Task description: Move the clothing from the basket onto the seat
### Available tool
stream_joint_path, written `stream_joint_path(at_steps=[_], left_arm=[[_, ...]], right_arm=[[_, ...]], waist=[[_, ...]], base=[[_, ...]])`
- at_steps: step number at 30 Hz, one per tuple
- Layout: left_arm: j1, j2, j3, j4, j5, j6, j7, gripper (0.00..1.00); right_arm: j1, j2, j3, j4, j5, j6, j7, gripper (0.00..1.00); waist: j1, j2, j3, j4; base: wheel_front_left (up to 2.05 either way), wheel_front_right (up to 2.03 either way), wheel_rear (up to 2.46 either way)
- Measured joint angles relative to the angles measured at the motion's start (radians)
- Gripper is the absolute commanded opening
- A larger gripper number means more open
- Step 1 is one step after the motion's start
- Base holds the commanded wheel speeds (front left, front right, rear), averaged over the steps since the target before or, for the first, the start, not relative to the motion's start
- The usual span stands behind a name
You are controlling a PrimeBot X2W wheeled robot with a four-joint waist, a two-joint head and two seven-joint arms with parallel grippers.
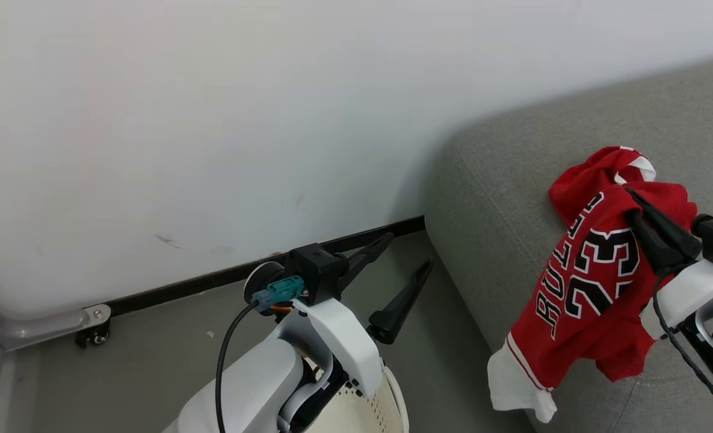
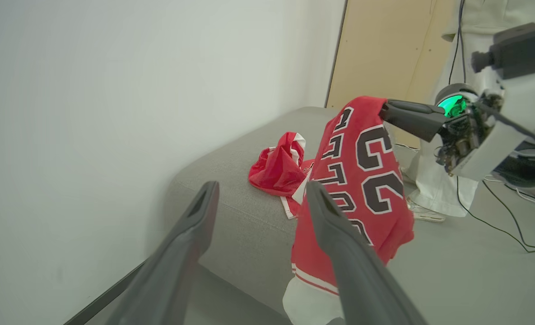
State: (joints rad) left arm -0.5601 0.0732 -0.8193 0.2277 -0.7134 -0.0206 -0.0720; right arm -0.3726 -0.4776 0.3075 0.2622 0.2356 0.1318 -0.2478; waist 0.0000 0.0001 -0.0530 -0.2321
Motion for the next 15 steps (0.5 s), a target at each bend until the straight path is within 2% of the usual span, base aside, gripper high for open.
stream_joint_path(at_steps=[5, 15], left_arm=[[0.009, 0.009, 0.0, -0.004, 0.003, 0.002, -0.002, 1.0], [0.026, 0.032, 0.017, -0.024, 0.011, 0.044, -0.01, 1.0]], right_arm=[[0.0, -0.002, 0.03, -0.013, 0.0, 0.0, 0.001, 0.0], [-0.086, 0.004, 0.095, 0.002, 0.045, 0.0, 0.022, 0.0]], waist=[[0.0, 0.0, 0.002, -0.035], [0.0, 0.0, 0.028, -0.074]], base=[[0.0, 0.0, 0.0], [0.0, 0.0, 0.0]])
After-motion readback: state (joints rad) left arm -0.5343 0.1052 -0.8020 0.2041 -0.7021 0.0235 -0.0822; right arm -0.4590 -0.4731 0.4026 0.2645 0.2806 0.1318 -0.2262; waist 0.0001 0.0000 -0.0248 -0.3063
